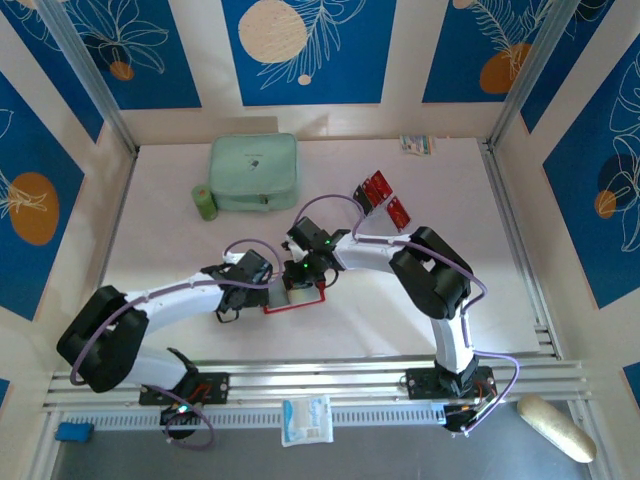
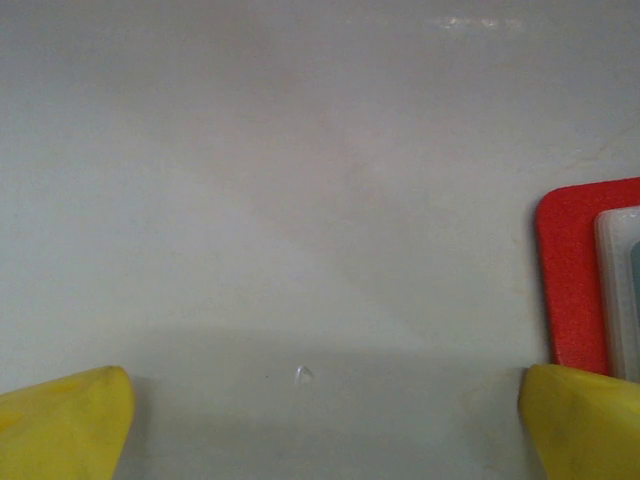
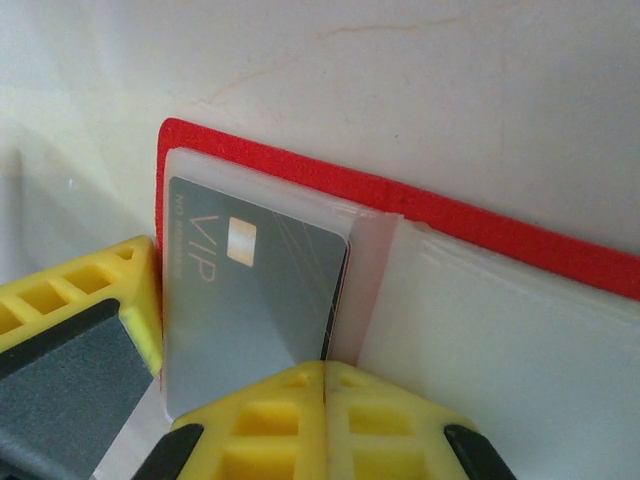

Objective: Put the credit cards into the card holder

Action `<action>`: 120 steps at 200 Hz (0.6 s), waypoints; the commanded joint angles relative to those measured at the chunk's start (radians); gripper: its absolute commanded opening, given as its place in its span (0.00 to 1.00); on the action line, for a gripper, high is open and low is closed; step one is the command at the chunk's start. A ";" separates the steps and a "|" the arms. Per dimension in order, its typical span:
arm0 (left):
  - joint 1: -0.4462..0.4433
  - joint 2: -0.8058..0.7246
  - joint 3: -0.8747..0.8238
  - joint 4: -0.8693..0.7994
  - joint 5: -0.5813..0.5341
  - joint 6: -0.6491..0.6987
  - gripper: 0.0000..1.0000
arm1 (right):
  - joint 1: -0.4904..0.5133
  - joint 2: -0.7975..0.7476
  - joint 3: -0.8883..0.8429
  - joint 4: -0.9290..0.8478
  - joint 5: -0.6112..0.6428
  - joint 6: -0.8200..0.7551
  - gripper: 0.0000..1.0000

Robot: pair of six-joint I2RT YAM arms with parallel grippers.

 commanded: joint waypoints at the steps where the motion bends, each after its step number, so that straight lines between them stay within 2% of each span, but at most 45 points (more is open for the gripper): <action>1: 0.012 -0.052 0.046 -0.041 0.003 0.011 1.00 | -0.008 -0.069 0.003 -0.029 -0.026 0.017 0.00; 62: 0.035 -0.168 0.111 -0.103 0.002 0.027 1.00 | -0.057 -0.155 -0.021 -0.056 0.007 -0.003 0.14; 120: 0.036 -0.211 0.128 -0.079 0.061 0.031 1.00 | -0.107 -0.166 -0.086 -0.032 0.021 -0.022 0.15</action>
